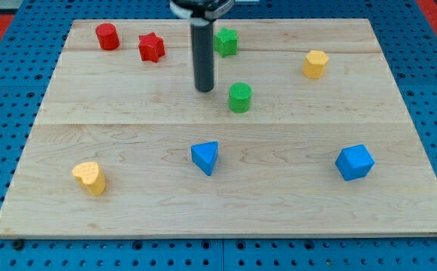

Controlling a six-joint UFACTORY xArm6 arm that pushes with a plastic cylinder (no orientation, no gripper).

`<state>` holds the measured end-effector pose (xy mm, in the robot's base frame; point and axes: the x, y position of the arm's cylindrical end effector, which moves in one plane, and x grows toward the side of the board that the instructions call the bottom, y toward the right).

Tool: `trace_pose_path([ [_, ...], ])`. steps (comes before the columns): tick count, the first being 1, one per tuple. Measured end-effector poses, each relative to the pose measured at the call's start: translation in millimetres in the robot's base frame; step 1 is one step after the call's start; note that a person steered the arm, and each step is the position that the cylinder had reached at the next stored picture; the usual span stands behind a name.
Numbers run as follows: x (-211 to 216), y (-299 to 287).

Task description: Point your arm at the right of the yellow heart

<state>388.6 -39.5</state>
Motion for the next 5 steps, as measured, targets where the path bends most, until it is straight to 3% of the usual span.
trace_pose_path([
  [3, 183, -69],
  [4, 209, -74],
  [5, 154, -95],
])
